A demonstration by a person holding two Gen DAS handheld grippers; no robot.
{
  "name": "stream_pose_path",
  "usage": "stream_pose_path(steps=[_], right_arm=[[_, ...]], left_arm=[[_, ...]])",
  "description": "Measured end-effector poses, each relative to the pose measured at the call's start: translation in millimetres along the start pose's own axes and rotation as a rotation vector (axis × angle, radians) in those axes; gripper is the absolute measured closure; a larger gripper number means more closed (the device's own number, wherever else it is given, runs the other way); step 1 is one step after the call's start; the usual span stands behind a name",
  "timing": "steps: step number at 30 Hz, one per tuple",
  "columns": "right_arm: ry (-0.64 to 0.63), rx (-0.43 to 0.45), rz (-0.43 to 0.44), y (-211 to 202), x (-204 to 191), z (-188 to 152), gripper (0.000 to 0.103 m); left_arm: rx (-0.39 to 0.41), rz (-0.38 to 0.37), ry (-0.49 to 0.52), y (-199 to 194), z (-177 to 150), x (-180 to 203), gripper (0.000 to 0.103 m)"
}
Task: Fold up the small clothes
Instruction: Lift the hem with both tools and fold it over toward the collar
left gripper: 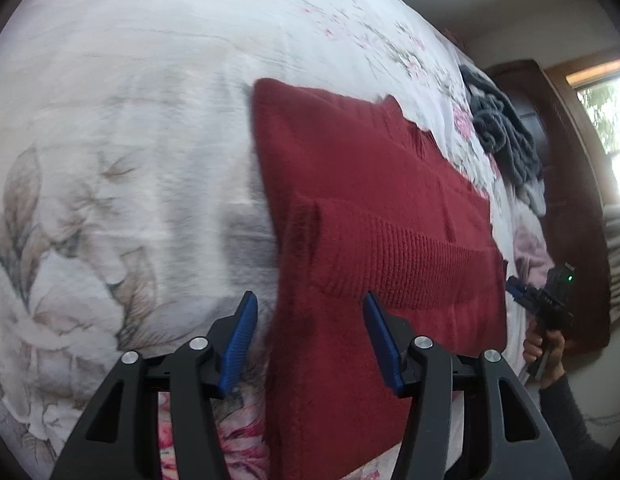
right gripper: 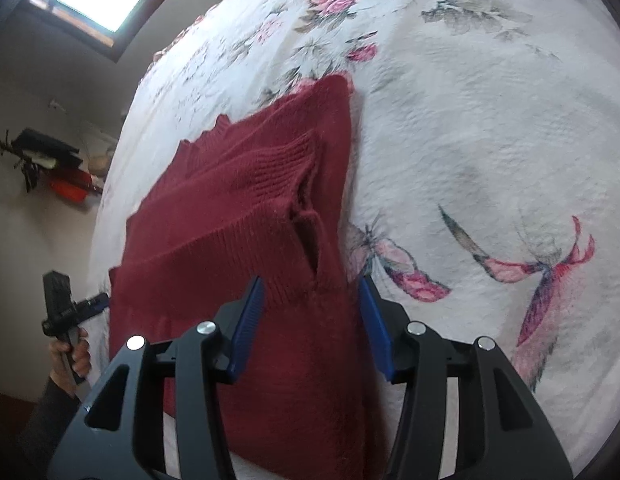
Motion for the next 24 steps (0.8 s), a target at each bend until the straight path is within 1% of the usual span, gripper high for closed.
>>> stream_pose_path(steps=[2,3,4,5,6,7,9,10,12,13,20,21,24], right_arm=[[-0.027,-0.009,-0.017,4.9,-1.5,-2.0,0.053],[-0.043,-0.012,-0.026,6.6,-3.5,-3.1,0.053],[-0.062,-0.016,-0.037,8.8,-4.6,-4.3,0.053],[-0.075,-0.014,-0.046,10.0,-5.5,-5.0,0.053],[-0.096,-0.010,-0.058,11.0,-6.9,-5.8,0.054],[-0.108,-0.008,-0.062,11.5,-8.3,-6.8,0.057],[-0.135,-0.011,-0.064,12.5,-10.8,-9.3,0.074],[-0.145,-0.006,-0.072,12.3,-11.3,-9.9,0.078],[-0.175,0.007,-0.096,11.3,-12.0,-11.1,0.090],[-0.187,0.012,-0.103,10.6,-12.7,-11.1,0.092],[-0.264,0.060,-0.173,-4.4,-22.9,-15.2,0.097],[-0.271,0.076,-0.172,-9.1,-26.2,-15.8,0.097],[-0.297,0.108,-0.190,-23.8,-34.9,-18.0,0.097]], left_arm=[[-0.007,0.033,0.028,5.6,0.7,3.6,0.050],[-0.009,0.055,0.037,6.8,0.3,3.7,0.053],[-0.014,0.059,0.042,8.0,-0.7,4.9,0.060],[-0.020,0.056,0.040,8.8,-2.0,5.5,0.079],[-0.010,0.065,0.040,8.4,-2.3,5.6,0.082],[0.004,0.069,0.042,6.9,-2.8,5.9,0.082],[0.026,0.069,0.045,3.4,-5.0,6.9,0.091],[0.039,0.069,0.047,1.4,-6.2,8.3,0.092],[0.060,0.077,0.060,-2.6,-8.0,11.2,0.093],[0.077,0.076,0.066,-6.8,-8.7,14.0,0.094],[0.167,0.063,0.087,-29.4,-11.3,33.8,0.095],[0.182,0.058,0.090,-33.8,-12.3,36.9,0.095],[0.244,0.016,0.101,-55.2,-16.7,49.2,0.095]])
Point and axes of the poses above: each gripper's, at about its wrist camera, not at the fingertips, and y roughly the way its jaws point, x to its right, z to its top, the point moved 7 cm from there along y, roughly the way its jaws point, and after that the axes turned 2 degrees about y, right-handed, at the moved point
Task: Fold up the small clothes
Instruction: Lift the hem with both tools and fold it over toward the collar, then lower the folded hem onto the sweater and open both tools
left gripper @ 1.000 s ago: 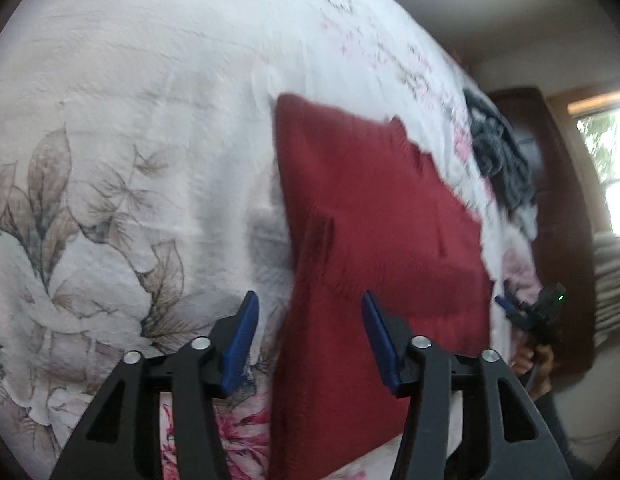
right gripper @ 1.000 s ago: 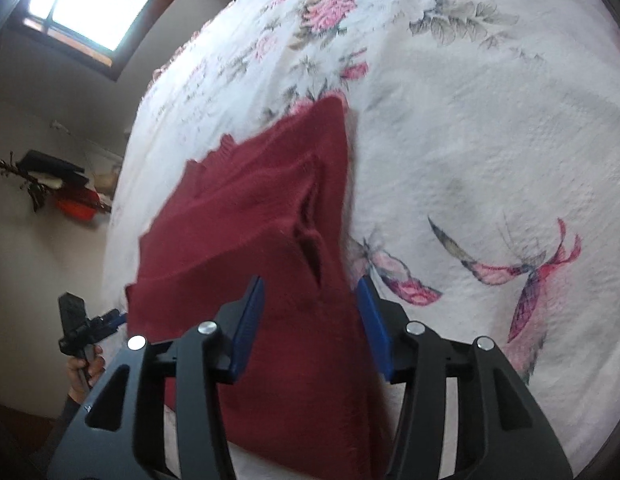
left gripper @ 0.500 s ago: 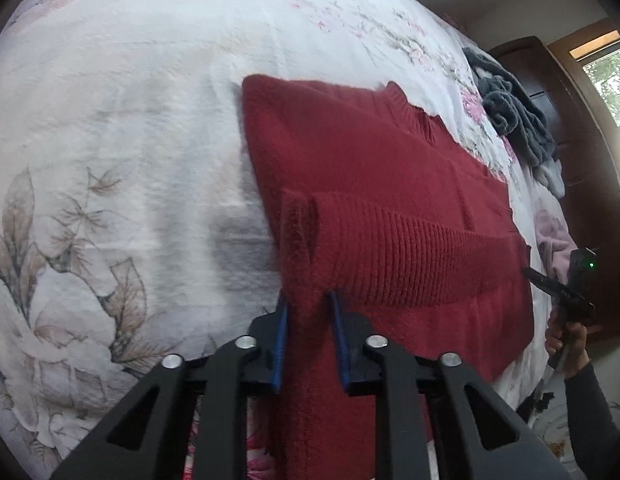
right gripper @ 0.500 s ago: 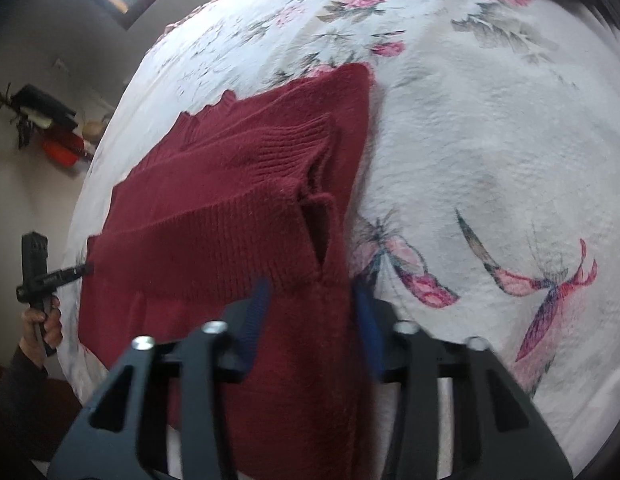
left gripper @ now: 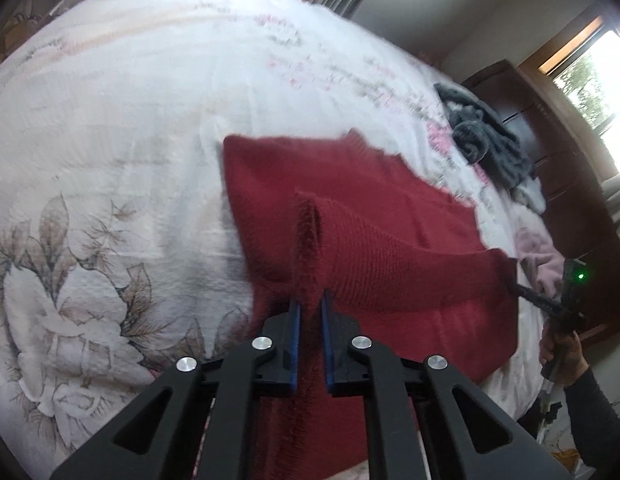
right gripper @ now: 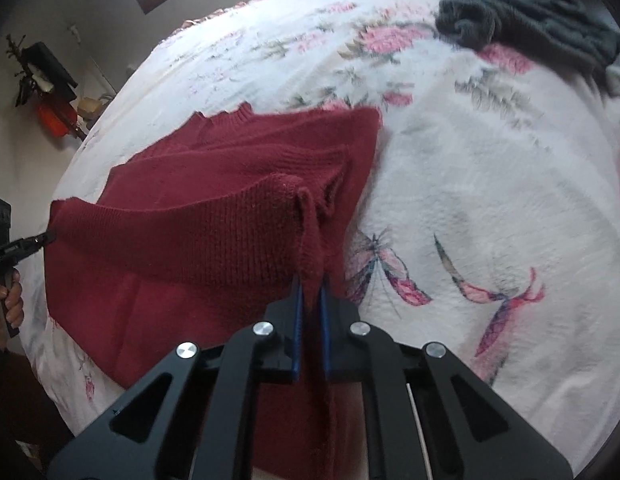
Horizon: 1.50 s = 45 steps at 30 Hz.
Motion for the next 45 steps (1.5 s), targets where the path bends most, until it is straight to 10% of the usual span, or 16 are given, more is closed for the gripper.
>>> stream_pose_path(steps=[15,23,31,45], right_arm=[[-0.004,0.286,0.073,-87.5,-15.6,107.1,0.097],[0.127,0.150,0.103,2.1,8.6,171.5,0.097],[0.242,-0.131,-0.011,114.8,41.6,157.1,0.098],[0.231,0.026,0.014,83.3,36.7,192.1,0.098]], left_arm=[[0.261,-0.040,0.161,-71.6,123.4,44.5,0.095],[0.125,0.037,0.069,17.5,172.6,-2.8,0.096],[-0.199,0.148,-0.163,146.2,154.5,-83.1,0.096],[-0.022,0.016,-0.175,123.4,204.2,-74.4,0.097]])
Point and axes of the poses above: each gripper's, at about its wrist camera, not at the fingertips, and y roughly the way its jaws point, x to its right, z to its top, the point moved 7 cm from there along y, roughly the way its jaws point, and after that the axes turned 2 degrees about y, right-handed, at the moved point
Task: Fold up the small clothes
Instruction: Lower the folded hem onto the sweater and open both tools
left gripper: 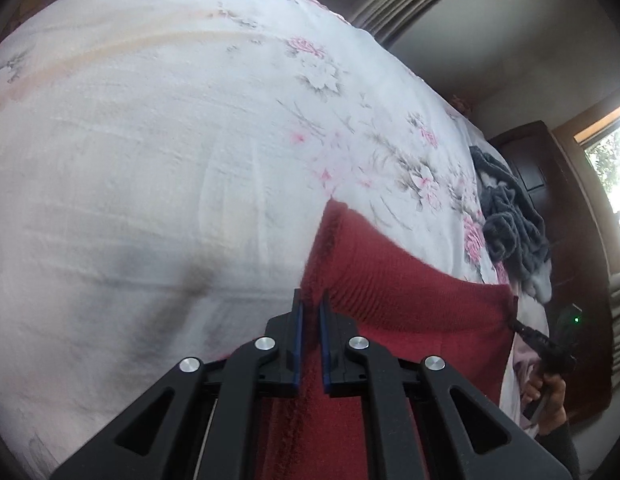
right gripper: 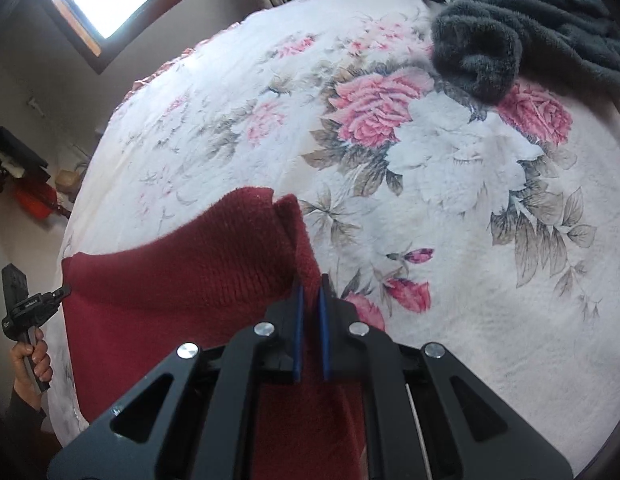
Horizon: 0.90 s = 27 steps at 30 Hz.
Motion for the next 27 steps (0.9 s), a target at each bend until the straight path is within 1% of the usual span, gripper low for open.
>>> stream_pose_path(steps=[4,9,10,11,12,13,14,15,16,17,18,19,20,21,22,23,24,25,26,27], right_arm=[[0.020,-0.043,-0.008,25.7,6.9,3.4,0.098],[0.045,-0.087,-0.024,56.8,22.1,-2.1,0.097],[0.046,-0.103,-0.024,64.2,24.6,-3.5,0.097],[0.043,-0.117,-0.038,71.5,28.4,-4.9,0.095],[0.038,-0.121,-0.052,75.2,31.3,-5.0,0.091],[0.039,-0.115,-0.058,75.6,33.5,-3.4,0.089],[0.057,-0.071,-0.062,66.7,35.3,2.2,0.080],[0.068,-0.019,-0.059,55.3,34.9,6.6,0.078],[0.075,0.026,-0.028,44.5,31.7,10.8,0.078],[0.084,0.049,0.017,37.0,26.8,13.0,0.078],[0.093,0.038,0.089,32.7,17.1,12.5,0.078],[0.088,0.027,0.118,34.1,11.7,11.0,0.078],[0.087,0.002,0.148,39.5,6.8,7.5,0.078],[0.098,-0.055,0.176,53.3,3.4,0.0,0.078],[0.103,-0.099,0.179,67.1,4.1,-6.9,0.078],[0.103,-0.118,0.167,75.7,6.7,-9.9,0.085],[0.120,-0.137,0.134,89.2,17.9,-15.2,0.103],[0.154,-0.141,0.136,95.4,28.5,-16.6,0.103],[0.223,-0.143,0.184,98.2,38.4,-15.9,0.103],[0.252,-0.132,0.194,95.7,41.4,-14.2,0.103]], left_arm=[[-0.078,0.032,-0.010,28.5,-1.9,-14.7,0.097],[-0.150,0.068,-0.064,58.7,-14.9,-41.0,0.097],[-0.173,0.081,-0.074,65.9,-20.0,-45.7,0.096],[-0.177,0.090,-0.079,67.5,-21.7,-48.4,0.093],[-0.163,0.105,-0.082,63.9,-20.3,-49.8,0.091],[-0.097,0.181,-0.080,49.6,-13.8,-50.8,0.087],[-0.025,0.233,-0.067,33.6,-7.7,-47.3,0.082],[0.039,0.222,-0.050,19.2,-1.6,-38.2,0.081],[0.065,0.134,-0.043,9.5,2.2,-20.0,0.081],[0.055,0.067,-0.028,9.9,2.7,-6.1,0.081],[0.039,0.019,0.003,13.2,1.9,7.4,0.081],[0.000,-0.015,0.052,24.4,-2.4,21.8,0.081],[-0.036,-0.024,0.066,35.1,-6.4,26.1,0.081],[-0.082,-0.010,0.075,50.4,-12.7,25.3,0.080],[-0.115,0.028,0.073,63.7,-18.3,18.0,0.080],[-0.159,0.077,0.044,79.7,-25.9,0.0,0.080],[-0.167,0.089,0.023,84.2,-28.2,-9.4,0.095],[-0.164,0.101,-0.011,85.8,-29.4,-23.2,0.100],[-0.158,0.084,-0.039,82.5,-29.2,-28.8,0.101],[-0.146,0.095,-0.041,77.0,-28.3,-29.9,0.101]])
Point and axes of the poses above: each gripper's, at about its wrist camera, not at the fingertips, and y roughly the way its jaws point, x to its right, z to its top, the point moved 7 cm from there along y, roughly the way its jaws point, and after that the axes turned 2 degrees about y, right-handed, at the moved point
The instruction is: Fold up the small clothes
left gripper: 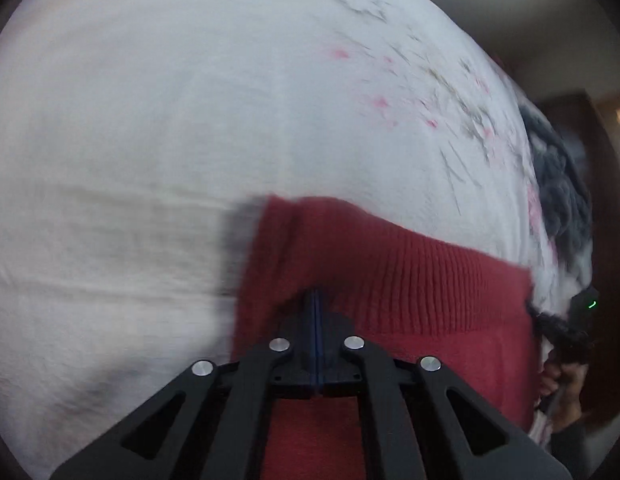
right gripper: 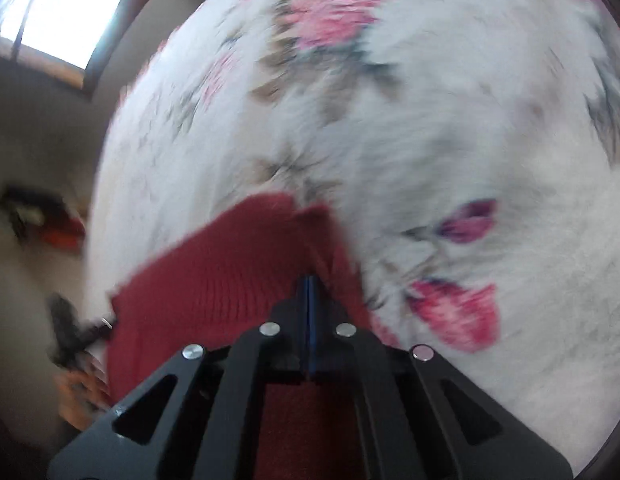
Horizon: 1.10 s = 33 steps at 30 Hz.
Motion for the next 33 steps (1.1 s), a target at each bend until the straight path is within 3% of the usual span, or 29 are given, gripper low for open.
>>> stream_pose_path(steps=[1,3,5,7,9,10,11,12,14,16,18,20,22,25,26,28,30,31,33], right_arm=[[-0.002,0.017,-0.005,-5.1,-2.7,-0.2,0.103],[-0.050,0.052,-0.002,-20.9,-19.9,-8.8,0.094],[-0.092,0.056,0.110,-35.5,-48.3,-30.1,0.094],[-0.157,0.000,0.214,-35.3,-82.8,-71.5,0.094],[-0.203,-0.060,0.225,-20.9,-96.1,-99.8,0.094],[-0.210,-0.093,0.220,-10.1,-96.2,-111.9,0.095],[-0.211,-0.110,0.187,0.6,-90.5,-119.1,0.102],[-0.210,-0.115,0.152,12.3,-80.1,-123.4,0.103],[-0.167,-0.113,0.167,13.7,-72.7,-122.0,0.103],[-0.179,-0.090,0.171,-1.4,-85.3,-127.1,0.096],[-0.222,-0.099,0.247,-15.3,-112.9,-146.8,0.095],[-0.274,-0.141,0.304,-17.6,-138.8,-179.4,0.095],[-0.295,-0.211,0.342,-3.4,-153.1,-213.8,0.095],[-0.293,-0.257,0.298,27.9,-144.2,-241.0,0.103],[-0.269,-0.254,0.307,30.1,-139.7,-241.2,0.103],[-0.217,-0.247,0.322,20.6,-134.0,-236.6,0.103],[-0.260,-0.203,0.313,-5.1,-135.9,-230.7,0.089],[-0.274,-0.191,0.319,-18.1,-134.1,-232.6,0.089],[-0.273,-0.176,0.324,-39.4,-116.2,-235.0,0.089]], left_arm=[[0.027,0.015,0.017,-11.8,0.9,1.1,0.101],[0.083,-0.030,0.041,-35.4,1.7,14.1,0.099],[0.093,-0.203,0.083,-58.9,-17.5,40.6,0.098],[0.052,-0.321,0.151,-64.5,-46.8,64.3,0.097],[-0.003,-0.301,0.175,-49.1,-69.2,62.7,0.094],[-0.025,-0.246,0.144,-36.1,-75.1,46.4,0.094],[-0.035,-0.224,0.095,-27.5,-77.0,29.1,0.097],[-0.037,-0.226,0.030,-23.2,-77.2,10.3,0.101],[-0.007,-0.225,-0.002,-36.1,-75.9,3.0,0.102],[0.021,-0.287,0.067,-64.1,-86.2,25.2,0.098],[0.015,-0.419,0.174,-91.4,-116.7,63.1,0.096],[-0.006,-0.489,0.235,-95.9,-147.8,89.3,0.092],[-0.054,-0.462,0.266,-78.5,-179.5,95.9,0.092],[-0.110,-0.351,0.214,-37.1,-201.7,73.2,0.094],[-0.108,-0.342,0.196,-33.8,-203.2,66.6,0.102],[-0.087,-0.395,0.183,-50.6,-205.2,72.6,0.101],[-0.067,-0.459,0.230,-71.5,-210.0,86.3,0.091],[-0.060,-0.480,0.254,-81.6,-215.8,91.5,0.089],[-0.077,-0.463,0.261,-83.2,-226.2,85.1,0.088]])
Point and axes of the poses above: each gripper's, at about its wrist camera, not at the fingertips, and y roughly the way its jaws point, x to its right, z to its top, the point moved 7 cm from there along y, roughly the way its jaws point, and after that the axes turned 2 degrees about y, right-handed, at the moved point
